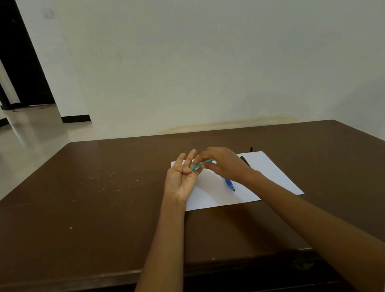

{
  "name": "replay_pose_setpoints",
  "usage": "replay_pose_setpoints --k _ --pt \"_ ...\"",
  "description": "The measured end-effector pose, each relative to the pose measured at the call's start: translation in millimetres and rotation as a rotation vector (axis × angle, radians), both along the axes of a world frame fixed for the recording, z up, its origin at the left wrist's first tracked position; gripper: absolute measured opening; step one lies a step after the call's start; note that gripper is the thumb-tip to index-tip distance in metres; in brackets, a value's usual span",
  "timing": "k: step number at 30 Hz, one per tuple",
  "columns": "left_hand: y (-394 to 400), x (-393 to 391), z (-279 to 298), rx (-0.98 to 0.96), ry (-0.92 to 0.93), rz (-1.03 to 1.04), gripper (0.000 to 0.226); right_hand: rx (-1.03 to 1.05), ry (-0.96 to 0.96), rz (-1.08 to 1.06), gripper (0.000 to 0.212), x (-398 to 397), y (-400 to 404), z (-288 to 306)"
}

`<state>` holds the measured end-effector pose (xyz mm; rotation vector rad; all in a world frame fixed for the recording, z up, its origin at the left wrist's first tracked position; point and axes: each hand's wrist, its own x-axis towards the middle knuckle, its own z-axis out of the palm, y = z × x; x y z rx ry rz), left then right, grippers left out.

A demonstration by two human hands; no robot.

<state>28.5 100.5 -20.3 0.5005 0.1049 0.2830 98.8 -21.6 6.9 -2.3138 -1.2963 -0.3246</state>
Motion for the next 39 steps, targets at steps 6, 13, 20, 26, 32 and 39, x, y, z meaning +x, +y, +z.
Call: replay_pose_setpoints --k 6,13,20,26,32,39 --pt "4.2 3.0 -1.5 0.129 0.03 -0.065 0.081 0.036 0.059 -0.02 0.023 -3.6 -5.7 -8.7" --pt "10.2 0.8 3.7 0.213 0.068 -0.081 0.078 0.05 0.091 -0.034 0.023 -1.9 -8.6 -10.6" --pt "10.8 -13.2 3.8 0.862 0.204 -0.071 0.083 0.08 0.105 -0.065 0.022 -1.1 -21.0 -1.9" --pt "19.0 -18.9 5.8 1.471 0.318 -0.225 0.073 0.135 0.142 -0.067 0.021 -6.9 -22.4 -0.1" --pt "20.7 -22.0 17.2 1.464 0.38 -0.419 0.092 0.142 0.156 -0.065 0.021 -7.8 -16.6 -4.2" --pt "29.8 -21.0 8.9 1.18 0.283 -0.102 0.066 0.21 0.188 -0.059 0.02 -10.2 -8.8 -17.8"
